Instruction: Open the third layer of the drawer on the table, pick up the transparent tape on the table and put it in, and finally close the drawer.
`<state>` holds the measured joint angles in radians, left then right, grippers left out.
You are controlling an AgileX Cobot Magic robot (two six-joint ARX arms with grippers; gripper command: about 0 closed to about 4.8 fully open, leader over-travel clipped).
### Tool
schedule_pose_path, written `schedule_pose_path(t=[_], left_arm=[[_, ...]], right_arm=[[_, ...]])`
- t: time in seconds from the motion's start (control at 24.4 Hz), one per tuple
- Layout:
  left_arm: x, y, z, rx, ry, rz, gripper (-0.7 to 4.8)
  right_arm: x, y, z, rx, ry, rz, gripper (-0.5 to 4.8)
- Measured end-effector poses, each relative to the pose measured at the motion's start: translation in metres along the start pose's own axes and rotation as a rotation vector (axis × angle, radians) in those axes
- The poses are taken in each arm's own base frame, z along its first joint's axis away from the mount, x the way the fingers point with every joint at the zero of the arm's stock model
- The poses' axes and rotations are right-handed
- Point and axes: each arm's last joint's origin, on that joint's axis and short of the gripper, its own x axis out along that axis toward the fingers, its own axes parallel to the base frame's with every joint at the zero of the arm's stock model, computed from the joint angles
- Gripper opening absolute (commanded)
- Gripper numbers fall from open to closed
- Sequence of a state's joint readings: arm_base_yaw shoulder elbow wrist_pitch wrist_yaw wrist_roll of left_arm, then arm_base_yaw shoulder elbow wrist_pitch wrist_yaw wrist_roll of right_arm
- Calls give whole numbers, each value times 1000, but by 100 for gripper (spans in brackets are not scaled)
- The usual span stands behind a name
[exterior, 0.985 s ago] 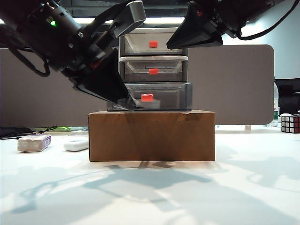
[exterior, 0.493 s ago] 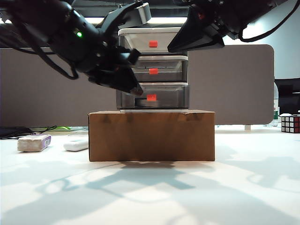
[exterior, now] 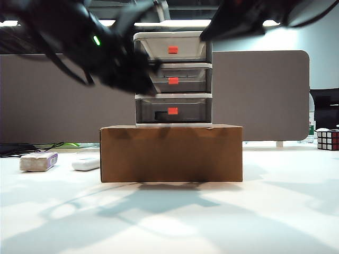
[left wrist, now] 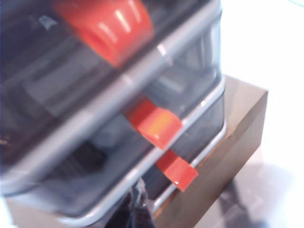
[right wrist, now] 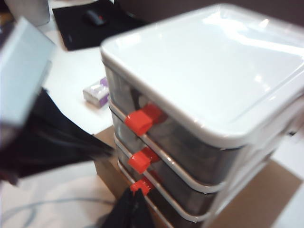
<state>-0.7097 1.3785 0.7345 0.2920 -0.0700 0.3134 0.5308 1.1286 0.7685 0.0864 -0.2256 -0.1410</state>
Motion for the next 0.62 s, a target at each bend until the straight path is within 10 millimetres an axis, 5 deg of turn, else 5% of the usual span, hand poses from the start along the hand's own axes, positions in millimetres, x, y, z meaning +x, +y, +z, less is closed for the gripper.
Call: schedule_pose_path(t=[0.21,0.29,0.37,0.53,0.62], left_arm=[[-75,6,3,-23,-54,14,-5],[-127,3,-20,-113,-107,26,-5],[-158,-4,-46,-202,-190,30,-4],[-188,-14,-85,-301,-354,62,-4],[-191,-15,-89,-325,-361,79,-5]], right_arm=[[-52,11,-1,-20,-42,-53,-5],[-89,19,-11,-8,-75,-119,-5],[-109,24,-23,8,-110,-154,-5],[-127,34,-63,11,-113,-160,-5],[-136,39,-82,10,-126,-162,-5]])
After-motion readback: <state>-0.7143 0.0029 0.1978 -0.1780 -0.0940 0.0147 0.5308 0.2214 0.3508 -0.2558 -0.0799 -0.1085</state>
